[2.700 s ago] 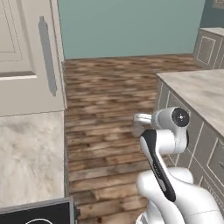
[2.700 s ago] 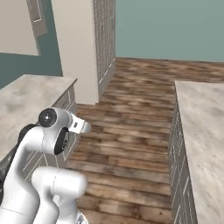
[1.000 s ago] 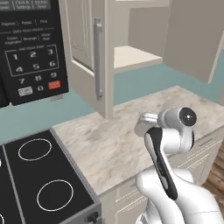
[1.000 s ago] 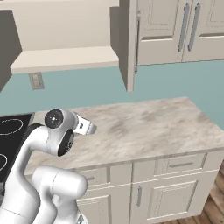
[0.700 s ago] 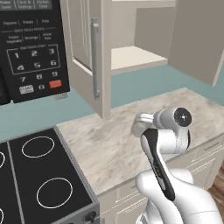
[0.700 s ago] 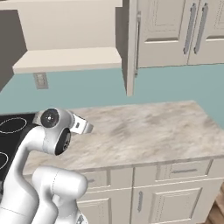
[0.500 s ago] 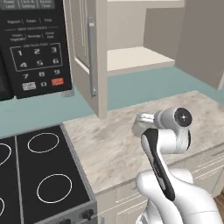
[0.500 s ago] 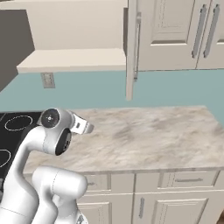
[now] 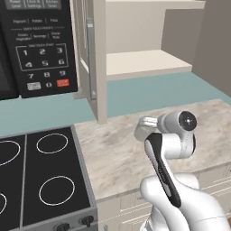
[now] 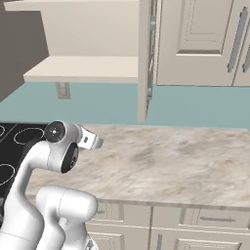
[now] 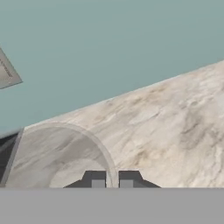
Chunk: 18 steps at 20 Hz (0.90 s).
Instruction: Move the glass cup from next to the sink to the open cabinet. Then, move the bowl with the lime to the fridge to clear the area for faucet cleaning.
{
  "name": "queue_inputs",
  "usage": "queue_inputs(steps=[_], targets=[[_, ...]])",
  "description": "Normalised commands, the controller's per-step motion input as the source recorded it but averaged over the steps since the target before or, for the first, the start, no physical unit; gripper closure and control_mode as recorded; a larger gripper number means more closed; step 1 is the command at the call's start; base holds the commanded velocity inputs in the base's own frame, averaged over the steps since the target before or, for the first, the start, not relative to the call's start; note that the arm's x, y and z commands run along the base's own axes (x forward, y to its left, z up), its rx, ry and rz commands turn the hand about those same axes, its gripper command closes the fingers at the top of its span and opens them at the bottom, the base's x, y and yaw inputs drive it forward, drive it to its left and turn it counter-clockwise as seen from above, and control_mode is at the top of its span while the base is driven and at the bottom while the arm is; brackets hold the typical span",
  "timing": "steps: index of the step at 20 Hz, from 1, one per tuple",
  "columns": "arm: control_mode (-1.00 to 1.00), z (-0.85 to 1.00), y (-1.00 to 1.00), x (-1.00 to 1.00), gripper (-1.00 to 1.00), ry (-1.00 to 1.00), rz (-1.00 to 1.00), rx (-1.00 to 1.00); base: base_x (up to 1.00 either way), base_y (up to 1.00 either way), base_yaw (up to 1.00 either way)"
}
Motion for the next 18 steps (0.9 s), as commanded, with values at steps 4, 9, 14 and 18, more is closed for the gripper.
queue_inputs(steps=[4,9,14,18], targets=[[-1.00,0.34,-0.01,0.26,1.00,0.00,0.00,0.04,0.16,-0.01,0.01],[-1.00,0.97,-0.03,0.00,1.00,-0.13,-0.05,0.10,0.00,0.00,0.00],[-1.00,1.00,-0.20,-0.16,1.00,-0.24,-0.01,0.21,0.00,0.00,0.00],[-1.00,1.00,-0.03,-0.09,1.00,-0.27,0.00,0.19,0.00,0.00,0.00]])
